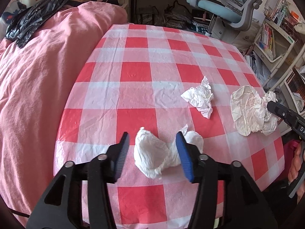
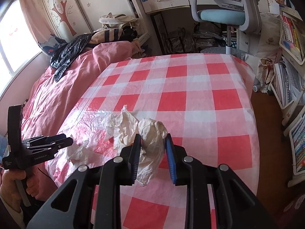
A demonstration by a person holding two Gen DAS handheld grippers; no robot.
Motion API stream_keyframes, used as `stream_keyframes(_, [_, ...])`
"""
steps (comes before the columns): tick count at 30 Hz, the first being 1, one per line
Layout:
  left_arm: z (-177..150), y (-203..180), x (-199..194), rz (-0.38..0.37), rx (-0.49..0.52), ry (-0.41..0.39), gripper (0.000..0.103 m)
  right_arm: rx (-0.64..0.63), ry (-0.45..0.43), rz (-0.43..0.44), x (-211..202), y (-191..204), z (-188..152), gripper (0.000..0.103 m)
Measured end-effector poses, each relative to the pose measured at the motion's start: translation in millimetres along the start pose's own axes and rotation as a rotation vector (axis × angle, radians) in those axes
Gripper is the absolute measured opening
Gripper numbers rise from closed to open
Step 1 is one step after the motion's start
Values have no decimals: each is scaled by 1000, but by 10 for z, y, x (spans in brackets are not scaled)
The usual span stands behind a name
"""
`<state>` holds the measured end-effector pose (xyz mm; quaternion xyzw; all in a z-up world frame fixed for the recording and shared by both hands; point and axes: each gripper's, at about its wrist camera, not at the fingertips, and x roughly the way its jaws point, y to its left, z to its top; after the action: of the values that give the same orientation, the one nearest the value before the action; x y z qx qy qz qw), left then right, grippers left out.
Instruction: Collect trash
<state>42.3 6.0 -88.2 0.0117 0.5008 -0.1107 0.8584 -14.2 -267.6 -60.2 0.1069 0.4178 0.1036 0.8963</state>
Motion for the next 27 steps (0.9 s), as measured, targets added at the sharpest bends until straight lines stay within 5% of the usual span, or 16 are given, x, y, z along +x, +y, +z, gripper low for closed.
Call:
stream_keyframes(8, [47, -76, 6, -3, 45, 20, 80, -15, 18, -5, -3, -84, -11, 29])
stream_keyframes(12, [35, -195, 140, 27, 112, 61, 80, -10, 26, -14, 33, -118, 9, 36])
stream_keyframes(19, [19, -277, 349, 54, 151, 105, 80, 19, 41, -69, 116, -208, 26, 61])
stream_keyframes(24, [19, -344, 383, 34, 174, 80, 66, 41, 108, -123, 269, -304, -3, 73])
stream_keyframes(27, [25, -444, 353, 7, 204, 68, 36, 1, 148, -132, 372, -263, -43, 74])
